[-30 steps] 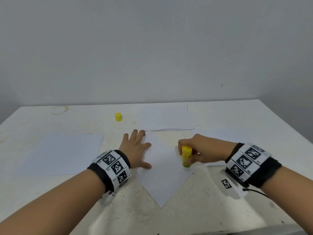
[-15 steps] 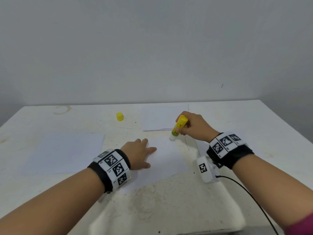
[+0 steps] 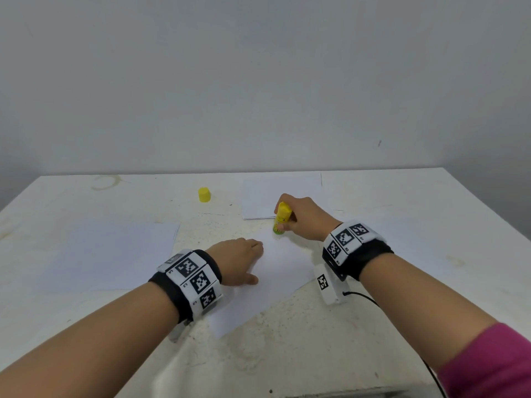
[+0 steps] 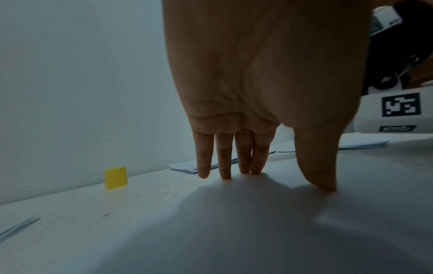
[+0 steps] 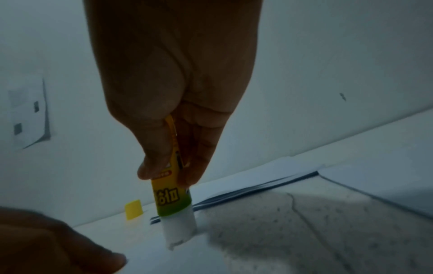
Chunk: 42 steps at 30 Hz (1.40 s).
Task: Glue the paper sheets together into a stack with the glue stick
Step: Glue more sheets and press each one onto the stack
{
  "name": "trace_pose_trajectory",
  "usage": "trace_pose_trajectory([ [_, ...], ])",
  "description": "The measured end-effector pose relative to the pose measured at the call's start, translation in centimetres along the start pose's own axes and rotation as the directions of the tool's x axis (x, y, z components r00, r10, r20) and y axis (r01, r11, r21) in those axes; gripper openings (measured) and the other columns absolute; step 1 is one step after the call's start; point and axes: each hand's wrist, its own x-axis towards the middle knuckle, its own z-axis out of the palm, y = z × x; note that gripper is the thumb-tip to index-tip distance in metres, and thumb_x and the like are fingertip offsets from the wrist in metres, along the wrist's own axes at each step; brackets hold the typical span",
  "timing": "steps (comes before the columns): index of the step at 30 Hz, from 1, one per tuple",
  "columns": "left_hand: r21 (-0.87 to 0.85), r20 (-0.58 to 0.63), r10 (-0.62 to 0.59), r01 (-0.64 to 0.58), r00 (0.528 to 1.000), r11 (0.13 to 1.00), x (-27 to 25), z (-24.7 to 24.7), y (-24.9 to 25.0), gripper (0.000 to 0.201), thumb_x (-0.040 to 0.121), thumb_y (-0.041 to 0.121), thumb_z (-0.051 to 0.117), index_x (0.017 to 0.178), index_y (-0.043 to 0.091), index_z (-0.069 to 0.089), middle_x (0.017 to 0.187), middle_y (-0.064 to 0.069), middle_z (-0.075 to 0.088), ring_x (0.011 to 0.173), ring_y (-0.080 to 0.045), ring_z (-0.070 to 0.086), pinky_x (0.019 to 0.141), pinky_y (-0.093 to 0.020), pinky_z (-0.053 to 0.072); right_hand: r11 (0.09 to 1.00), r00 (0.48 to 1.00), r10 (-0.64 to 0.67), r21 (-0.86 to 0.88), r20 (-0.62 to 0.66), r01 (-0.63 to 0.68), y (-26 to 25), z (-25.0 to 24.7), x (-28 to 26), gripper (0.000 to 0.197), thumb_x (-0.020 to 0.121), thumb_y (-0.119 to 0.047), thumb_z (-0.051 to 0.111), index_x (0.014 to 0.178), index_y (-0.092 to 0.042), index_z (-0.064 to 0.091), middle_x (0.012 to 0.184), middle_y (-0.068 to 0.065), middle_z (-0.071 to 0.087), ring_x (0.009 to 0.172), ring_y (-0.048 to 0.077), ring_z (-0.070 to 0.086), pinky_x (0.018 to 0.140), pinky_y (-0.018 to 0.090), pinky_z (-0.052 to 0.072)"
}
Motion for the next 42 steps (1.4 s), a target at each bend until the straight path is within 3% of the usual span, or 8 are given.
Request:
trace_pose_trajectory([
  [4, -0.023, -0.024, -0.011, 0.01, 1.0, 1.0, 0.3, -0.4, -0.3, 0.056, 0.094, 0.033, 0.055, 0.142, 0.012, 0.034, 0.142, -0.005, 0.041, 0.123, -0.024, 0.046, 0.1, -0.04, 0.042, 0.994, 0.992, -0.031, -0.097, 0.12, 0.043, 0.6, -1.0, -1.8, 0.028, 0.085, -0.018, 0.071, 0.106, -0.018, 0.053, 0.09, -0.003, 0.056, 0.08, 0.015, 0.053, 0.068, 0.024, 0.04],
  [10, 0.015, -0.006, 0.061, -0.061, 0.998, 0.998, 0.8, -0.3, -0.5, 0.075, 0.096, 0.027, 0.054, 0.153, 0.034, 0.005, 0.151, 0.0, 0.024, 0.13, -0.021, 0.032, 0.101, -0.035, 0.038, 0.987, 0.98, -0.044, -0.145, 0.193, 0.073, 1.2, -1.7, -4.8, 0.028, 0.086, -0.017, 0.07, 0.109, -0.018, 0.054, 0.084, -0.009, 0.056, 0.071, 0.005, 0.051, 0.068, 0.022, 0.043],
  [16, 0.112, 0.007, 0.073, -0.073, 0.997, 0.991, 1.0, -0.6, -0.5, 0.068, 0.096, 0.035, 0.053, 0.152, 0.035, 0.014, 0.151, 0.0, 0.021, 0.131, -0.022, 0.03, 0.098, -0.034, 0.042, 0.986, 0.968, -0.031, -0.153, 0.25, 0.072, 1.8, -2.5, -6.2, 0.025, 0.084, -0.018, 0.072, 0.103, -0.023, 0.056, 0.093, -0.001, 0.064, 0.074, 0.009, 0.053, 0.072, 0.027, 0.048],
  [19, 0.179, -0.018, 0.057, -0.053, 0.998, 0.982, 0.7, -0.8, -0.3, 0.067, 0.093, 0.045, 0.054, 0.15, 0.031, 0.022, 0.148, -0.001, 0.026, 0.13, -0.021, 0.032, 0.088, -0.032, 0.039, 0.999, 0.983, -0.035, -0.019, 0.179, 0.039, 2.0, -3.2, -6.1, 0.023, 0.081, -0.017, 0.075, 0.096, -0.024, 0.058, 0.09, -0.002, 0.065, 0.07, 0.005, 0.057, 0.066, 0.015, 0.046],
  [26, 0.057, -0.061, 0.075, -0.072, 0.995, 0.996, 0.1, 0.0, -0.4, 0.066, 0.088, 0.055, 0.056, 0.136, 0.015, 0.034, 0.157, 0.002, 0.012, 0.135, -0.019, 0.028, 0.095, -0.036, 0.041, 0.987, 0.993, 0.012, 0.161, -0.114, 0.007, 2.1, -2.9, -3.4, 0.023, 0.079, -0.013, 0.076, 0.094, -0.019, 0.059, 0.086, 0.005, 0.068, 0.072, 0.016, 0.063, 0.067, 0.019, 0.05],
  [32, 0.113, -0.056, -0.022, 0.028, 0.998, 0.993, -0.6, -0.3, -1.6, 0.07, 0.091, 0.051, 0.053, 0.148, 0.02, 0.026, 0.147, -0.002, 0.032, 0.131, -0.021, 0.034, 0.096, -0.036, 0.041, 0.984, 0.993, 0.013, 0.177, -0.116, 0.008, 0.5, -1.2, -0.7, 0.024, 0.08, -0.012, 0.074, 0.097, -0.016, 0.057, 0.084, -0.003, 0.061, 0.079, 0.017, 0.06, 0.076, 0.029, 0.052],
  [37, 0.168, -0.107, -0.162, 0.178, 0.981, 0.97, -0.8, 0.3, -1.1, 0.07, 0.087, 0.067, 0.046, 0.131, 0.014, 0.042, 0.127, -0.006, 0.044, 0.118, -0.023, 0.039, 0.086, -0.034, 0.035, 0.993, 0.996, -0.049, 0.099, -0.08, 0.057, -1.3, 0.5, 1.8, 0.027, 0.081, -0.014, 0.073, 0.104, -0.012, 0.059, 0.077, -0.015, 0.051, 0.069, 0.001, 0.048, 0.059, 0.007, 0.035],
  [42, 0.034, -0.169, -0.207, 0.216, 0.964, 0.976, -0.6, 1.5, -0.8, 0.073, 0.085, 0.071, 0.043, 0.13, 0.013, 0.043, 0.135, -0.004, 0.041, 0.124, -0.023, 0.036, 0.093, -0.036, 0.038, 0.99, 0.994, -0.107, 0.091, -0.019, 0.108, -3.1, 2.3, 3.2, 0.029, 0.082, -0.013, 0.072, 0.107, -0.011, 0.058, 0.077, -0.013, 0.052, 0.067, -0.001, 0.047, 0.059, 0.009, 0.035],
])
